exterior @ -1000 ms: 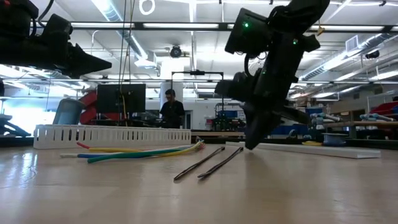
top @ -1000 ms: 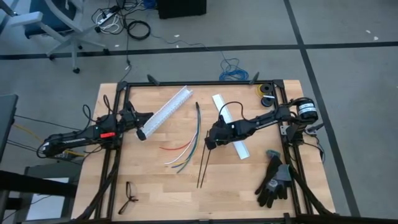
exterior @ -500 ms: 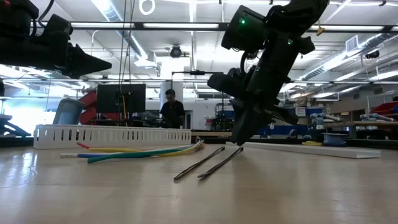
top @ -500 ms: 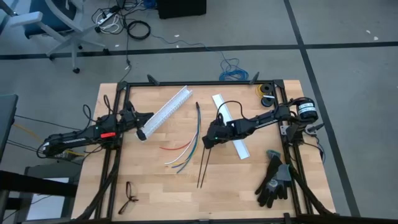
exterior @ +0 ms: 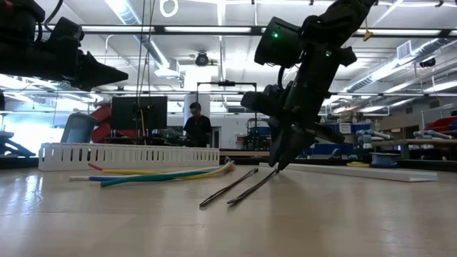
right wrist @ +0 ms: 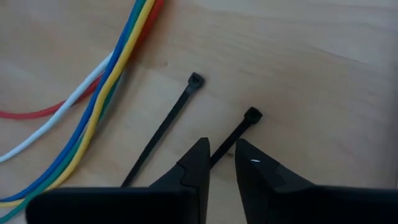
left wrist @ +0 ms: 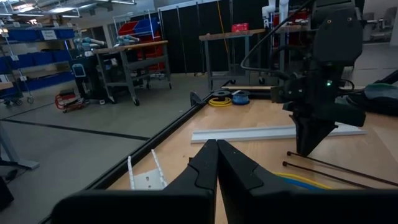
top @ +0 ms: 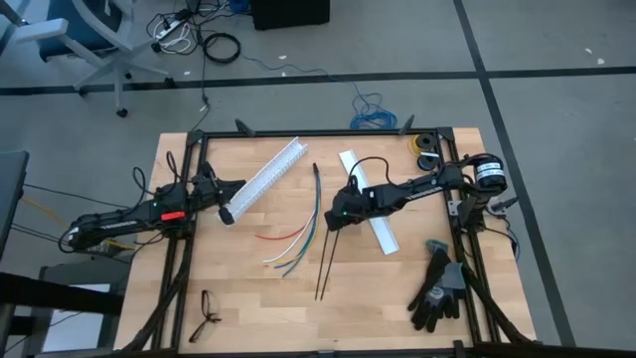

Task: Ziptie cables
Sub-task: Prepare the right black zip tie to wrap the cable wires

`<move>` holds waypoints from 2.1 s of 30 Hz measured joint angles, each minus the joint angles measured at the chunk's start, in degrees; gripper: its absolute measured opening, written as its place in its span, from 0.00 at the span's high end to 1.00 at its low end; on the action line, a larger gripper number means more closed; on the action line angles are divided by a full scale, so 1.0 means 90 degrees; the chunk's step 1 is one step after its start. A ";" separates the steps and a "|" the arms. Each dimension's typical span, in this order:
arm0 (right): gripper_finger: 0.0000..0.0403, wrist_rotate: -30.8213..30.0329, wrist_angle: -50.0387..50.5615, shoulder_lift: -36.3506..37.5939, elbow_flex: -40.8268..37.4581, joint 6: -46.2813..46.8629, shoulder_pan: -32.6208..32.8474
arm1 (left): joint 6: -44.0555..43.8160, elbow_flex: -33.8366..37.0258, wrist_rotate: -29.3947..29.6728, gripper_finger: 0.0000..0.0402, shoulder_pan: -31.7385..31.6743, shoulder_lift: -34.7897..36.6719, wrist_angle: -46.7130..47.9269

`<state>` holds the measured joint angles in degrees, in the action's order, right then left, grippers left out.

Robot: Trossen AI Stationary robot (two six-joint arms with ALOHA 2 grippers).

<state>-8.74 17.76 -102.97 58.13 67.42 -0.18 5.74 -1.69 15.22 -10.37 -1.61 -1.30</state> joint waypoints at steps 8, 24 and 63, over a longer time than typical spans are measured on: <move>0.87 0.0239 -0.0080 -0.0277 0.0027 0.0170 -0.0040 | -0.0002 0.0000 0.0003 0.95 0.0000 -0.0003 0.0017; 1.00 -0.0053 -0.0339 -0.0349 0.0005 -0.0498 0.0098 | -0.0002 0.0002 0.0002 0.95 0.0000 -0.0007 -0.0236; 1.00 -0.1580 -0.1043 0.1046 -0.0005 -0.2191 0.0134 | -0.2195 0.0007 -0.1708 0.73 0.0005 -0.4197 -0.3278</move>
<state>-22.96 8.38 -93.56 58.08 47.70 1.03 -14.02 -1.63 -0.15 -10.33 -39.38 -30.81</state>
